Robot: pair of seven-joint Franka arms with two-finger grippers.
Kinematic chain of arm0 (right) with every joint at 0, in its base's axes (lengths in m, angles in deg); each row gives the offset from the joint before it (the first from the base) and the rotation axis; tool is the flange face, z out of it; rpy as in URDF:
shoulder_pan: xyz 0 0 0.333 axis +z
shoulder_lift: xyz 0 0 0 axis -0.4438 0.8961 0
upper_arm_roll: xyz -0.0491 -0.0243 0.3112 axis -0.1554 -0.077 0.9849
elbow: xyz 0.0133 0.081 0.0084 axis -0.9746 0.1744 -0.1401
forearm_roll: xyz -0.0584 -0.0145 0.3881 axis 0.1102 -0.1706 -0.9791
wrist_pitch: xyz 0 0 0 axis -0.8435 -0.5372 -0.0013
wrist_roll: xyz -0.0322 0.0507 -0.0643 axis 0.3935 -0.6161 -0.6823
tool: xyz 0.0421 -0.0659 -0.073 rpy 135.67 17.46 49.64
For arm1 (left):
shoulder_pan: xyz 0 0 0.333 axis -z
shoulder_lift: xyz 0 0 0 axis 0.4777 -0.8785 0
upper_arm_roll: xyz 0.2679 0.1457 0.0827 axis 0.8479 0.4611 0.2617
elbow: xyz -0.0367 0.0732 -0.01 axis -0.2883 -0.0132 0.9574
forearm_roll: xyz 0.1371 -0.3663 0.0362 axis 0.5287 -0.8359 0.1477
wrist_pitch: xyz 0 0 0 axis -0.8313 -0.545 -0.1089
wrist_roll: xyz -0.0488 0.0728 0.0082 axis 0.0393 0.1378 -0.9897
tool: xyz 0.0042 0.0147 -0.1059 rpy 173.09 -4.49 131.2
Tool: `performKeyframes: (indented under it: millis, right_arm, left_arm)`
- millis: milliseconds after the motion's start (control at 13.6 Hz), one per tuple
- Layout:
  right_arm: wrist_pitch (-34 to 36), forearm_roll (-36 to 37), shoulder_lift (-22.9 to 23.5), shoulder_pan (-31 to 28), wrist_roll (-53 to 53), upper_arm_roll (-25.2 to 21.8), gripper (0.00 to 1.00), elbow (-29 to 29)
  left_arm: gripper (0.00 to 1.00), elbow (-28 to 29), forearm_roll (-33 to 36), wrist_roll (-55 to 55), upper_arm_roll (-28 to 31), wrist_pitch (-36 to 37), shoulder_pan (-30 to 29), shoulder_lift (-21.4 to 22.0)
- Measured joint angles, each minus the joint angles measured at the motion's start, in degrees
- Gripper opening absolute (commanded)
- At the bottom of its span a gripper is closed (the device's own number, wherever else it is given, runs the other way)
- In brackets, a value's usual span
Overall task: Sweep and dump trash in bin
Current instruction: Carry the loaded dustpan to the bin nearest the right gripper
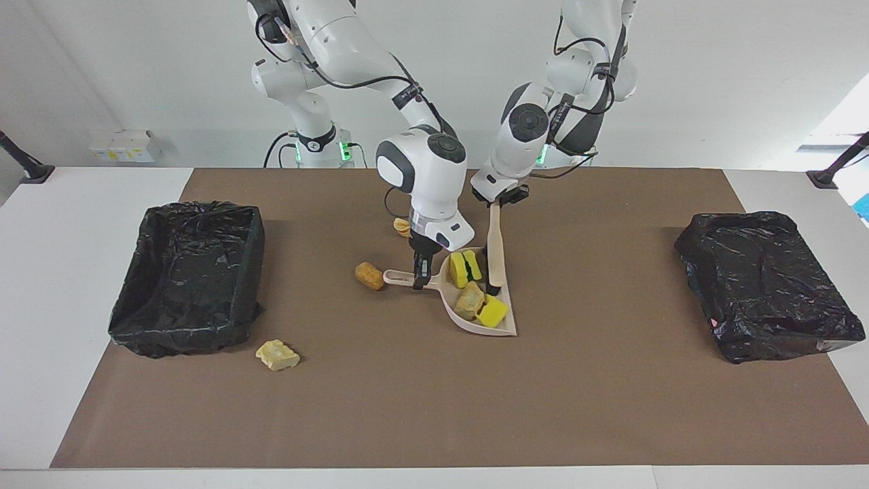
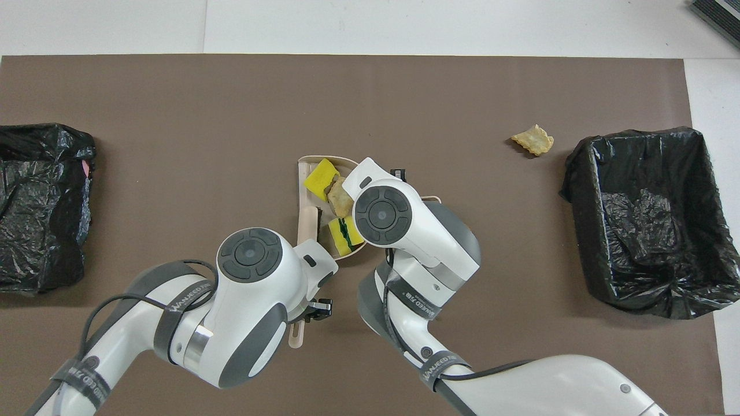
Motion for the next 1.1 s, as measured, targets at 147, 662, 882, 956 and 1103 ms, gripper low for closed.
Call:
performKeyframes:
  millis: [147, 662, 882, 956, 1103]
  right_arm:
    - [-0.3, -0.3, 0.0, -0.5, 0.5, 0.0, 0.0, -0.2]
    - [3.3, -5.5, -4.3, -4.3, -2.0, -0.1, 0.0, -0.8]
    - [7.4, -7.5, -7.4, -7.6, -7.6, -0.1, 0.0, -1.0]
    - [9.0, -7.8, -8.6, -8.8, -9.4, -0.1, 0.0, -1.1]
    - [12.2, -9.4, -11.3, -11.3, -12.1, -0.1, 0.0, -1.3]
  left_arm:
    - [0.0, -0.1, 1.0, -0.4, 0.3, 4.6, -1.4, 1.5]
    - [0.0, 2.5, 2.5, -5.4, -0.8, 13.0, -2.1, 6.9]
    - [0.0, 11.9, 2.5, -9.7, -2.5, 2.7, 2.7, 12.6]
    - [0.0, 14.4, 2.5, -11.8, -2.7, 1.1, 5.3, 14.5]
    - [0.0, 17.3, 2.5, -16.4, -3.0, 0.0, 10.7, 17.8]
